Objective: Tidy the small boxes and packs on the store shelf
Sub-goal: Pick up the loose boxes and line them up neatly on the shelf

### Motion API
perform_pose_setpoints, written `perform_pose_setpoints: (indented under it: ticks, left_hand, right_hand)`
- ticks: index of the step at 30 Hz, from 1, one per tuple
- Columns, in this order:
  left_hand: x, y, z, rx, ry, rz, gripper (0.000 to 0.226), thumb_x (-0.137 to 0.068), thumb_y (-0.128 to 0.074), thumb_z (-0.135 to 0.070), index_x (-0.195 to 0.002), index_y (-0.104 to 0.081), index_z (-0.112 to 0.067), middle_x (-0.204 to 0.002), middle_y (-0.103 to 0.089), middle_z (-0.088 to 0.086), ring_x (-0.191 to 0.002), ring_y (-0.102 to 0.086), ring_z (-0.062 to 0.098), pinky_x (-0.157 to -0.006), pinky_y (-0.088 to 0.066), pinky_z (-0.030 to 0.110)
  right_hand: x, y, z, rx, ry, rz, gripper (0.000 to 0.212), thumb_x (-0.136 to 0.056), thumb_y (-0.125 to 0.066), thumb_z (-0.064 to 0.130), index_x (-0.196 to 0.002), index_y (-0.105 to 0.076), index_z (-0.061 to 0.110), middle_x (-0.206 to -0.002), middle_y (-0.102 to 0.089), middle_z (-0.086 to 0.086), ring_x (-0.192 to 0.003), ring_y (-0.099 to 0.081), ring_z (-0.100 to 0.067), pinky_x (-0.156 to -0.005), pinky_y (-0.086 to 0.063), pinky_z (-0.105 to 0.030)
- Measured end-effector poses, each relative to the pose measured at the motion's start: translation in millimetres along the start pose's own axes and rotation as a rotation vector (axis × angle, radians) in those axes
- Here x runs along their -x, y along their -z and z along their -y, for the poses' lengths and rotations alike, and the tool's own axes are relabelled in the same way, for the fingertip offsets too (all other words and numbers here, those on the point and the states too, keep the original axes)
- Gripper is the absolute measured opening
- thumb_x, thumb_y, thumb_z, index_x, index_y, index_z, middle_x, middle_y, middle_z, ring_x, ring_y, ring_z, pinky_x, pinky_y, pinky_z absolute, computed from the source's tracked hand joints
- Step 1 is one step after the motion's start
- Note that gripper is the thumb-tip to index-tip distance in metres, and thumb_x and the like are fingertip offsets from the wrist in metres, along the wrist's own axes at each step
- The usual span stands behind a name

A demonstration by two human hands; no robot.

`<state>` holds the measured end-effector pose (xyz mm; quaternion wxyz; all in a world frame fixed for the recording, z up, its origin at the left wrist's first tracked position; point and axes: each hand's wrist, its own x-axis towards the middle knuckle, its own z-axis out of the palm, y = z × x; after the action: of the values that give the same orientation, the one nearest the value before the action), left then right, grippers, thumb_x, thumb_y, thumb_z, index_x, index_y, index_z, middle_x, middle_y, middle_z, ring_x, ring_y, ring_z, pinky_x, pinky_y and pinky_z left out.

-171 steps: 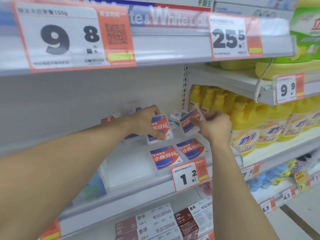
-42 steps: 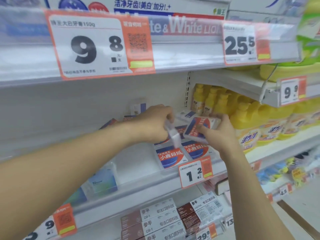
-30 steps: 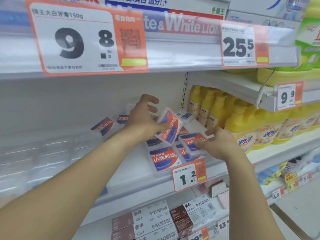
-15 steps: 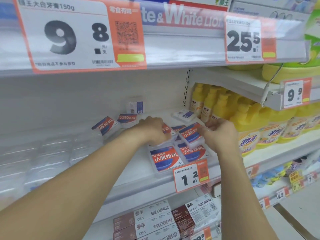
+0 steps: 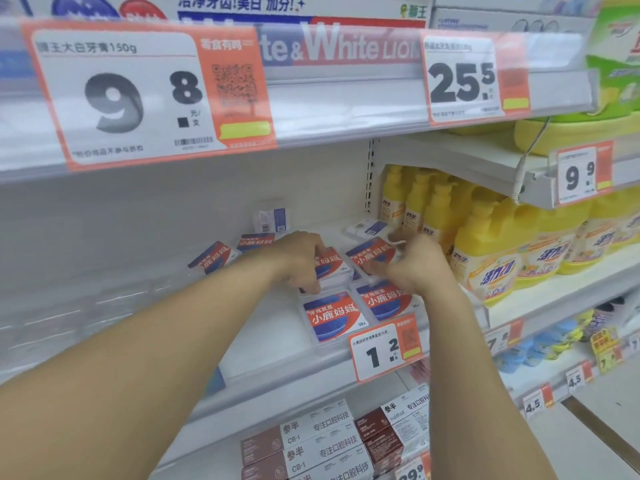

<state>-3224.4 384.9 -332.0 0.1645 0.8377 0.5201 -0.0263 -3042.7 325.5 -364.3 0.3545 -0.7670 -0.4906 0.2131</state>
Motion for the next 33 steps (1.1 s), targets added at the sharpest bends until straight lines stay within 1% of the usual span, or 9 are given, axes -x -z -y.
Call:
perform_pose_setpoints:
  ticks: [2, 6, 9, 11, 14, 17, 21, 28, 33]
  left_hand:
    - [-1, 4, 4, -0.033, 0.018, 0.017, 0.075, -0.074, -0.081, -0.029, -0.138, -0.042, -0.023, -0.138, -0.051, 0.001, -0.117, -0.056, 0.023, -0.089, -0.050, 0.029]
    - [-2, 6, 10, -0.039, 0.062, 0.038, 0.068, -0.074, -0.081, -0.033, -0.133, -0.048, -0.023, -0.134, -0.054, -0.001, -0.113, -0.057, 0.021, -0.090, -0.049, 0.030]
    - [-2, 6, 10, 0.126, 0.127, 0.039, 0.065, -0.075, -0.080, -0.033, -0.132, -0.051, -0.020, -0.134, -0.053, 0.001, -0.116, -0.056, 0.021, -0.098, -0.048, 0.032]
    - [-5, 5, 10, 0.213, 0.164, 0.042, 0.065, -0.075, -0.081, -0.029, -0.132, -0.052, -0.018, -0.134, -0.055, 0.003, -0.115, -0.058, 0.023, -0.100, -0.049, 0.037]
    - [-9, 3, 9, 0.241, 0.195, 0.057, 0.076, -0.072, -0.084, -0.027, -0.137, -0.045, -0.019, -0.136, -0.052, 0.005, -0.117, -0.056, 0.025, -0.101, -0.049, 0.042]
    - [-12, 4, 11, 0.179, 0.169, 0.097, 0.082, -0.073, -0.083, -0.032, -0.142, -0.039, -0.023, -0.140, -0.048, 0.002, -0.122, -0.052, 0.024, -0.104, -0.046, 0.042]
    - [-10, 6, 11, 0.123, 0.123, 0.141, 0.083, -0.072, -0.082, -0.037, -0.142, -0.039, -0.024, -0.140, -0.048, 0.002, -0.121, -0.053, 0.024, -0.103, -0.047, 0.041]
    - [-12, 7, 10, 0.094, 0.099, 0.160, 0.077, -0.078, -0.078, -0.030, -0.142, -0.037, -0.022, -0.138, -0.049, 0.003, -0.120, -0.053, 0.024, -0.102, -0.048, 0.040]
    - [-16, 6, 15, 0.115, 0.104, 0.176, 0.079, -0.078, -0.078, -0.029, -0.143, -0.034, -0.023, -0.139, -0.047, 0.003, -0.120, -0.052, 0.024, -0.101, -0.049, 0.040]
  right_hand:
    - [-3, -8, 4, -0.021, 0.018, 0.002, 0.058, -0.080, -0.079, 0.035, -0.129, -0.055, 0.018, -0.124, -0.065, -0.006, -0.085, -0.062, -0.018, -0.079, -0.059, -0.038]
    - [-8, -16, 6, -0.017, 0.000, 0.039, 0.047, -0.085, -0.073, 0.039, -0.126, -0.057, 0.020, -0.124, -0.065, -0.006, -0.084, -0.058, -0.017, -0.075, -0.057, -0.033]
    - [-11, -13, 6, 0.005, -0.021, 0.046, 0.054, -0.084, -0.073, 0.042, -0.131, -0.056, 0.021, -0.128, -0.063, -0.006, -0.086, -0.060, -0.019, -0.065, -0.054, -0.028]
    - [-12, -10, 4, -0.011, -0.059, 0.061, 0.059, -0.082, -0.075, 0.041, -0.133, -0.054, 0.021, -0.130, -0.062, -0.006, -0.092, -0.066, -0.023, -0.058, -0.052, -0.025]
    - [-13, -8, 2, -0.037, -0.091, 0.084, 0.061, -0.082, -0.076, 0.040, -0.135, -0.053, 0.021, -0.132, -0.061, -0.007, -0.098, -0.068, -0.025, -0.052, -0.049, -0.023]
    - [-12, -8, 2, -0.017, -0.096, 0.092, 0.061, -0.083, -0.075, 0.041, -0.136, -0.052, 0.021, -0.132, -0.061, -0.007, -0.101, -0.069, -0.026, -0.054, -0.049, -0.023]
    - [-13, -8, 1, -0.006, -0.095, 0.097, 0.061, -0.083, -0.075, 0.042, -0.136, -0.052, 0.021, -0.134, -0.060, -0.006, -0.104, -0.068, -0.026, -0.056, -0.050, -0.023]
    - [-15, -11, 1, 0.048, -0.094, 0.070, 0.062, -0.083, -0.074, 0.042, -0.137, -0.055, 0.018, -0.132, -0.063, -0.006, -0.103, -0.069, -0.026, -0.053, -0.046, -0.021]
    - [-19, -12, -4, 0.039, -0.096, 0.077, 0.062, -0.082, -0.074, 0.045, -0.135, -0.056, 0.018, -0.130, -0.063, -0.006, -0.099, -0.069, -0.025, -0.055, -0.049, -0.023]
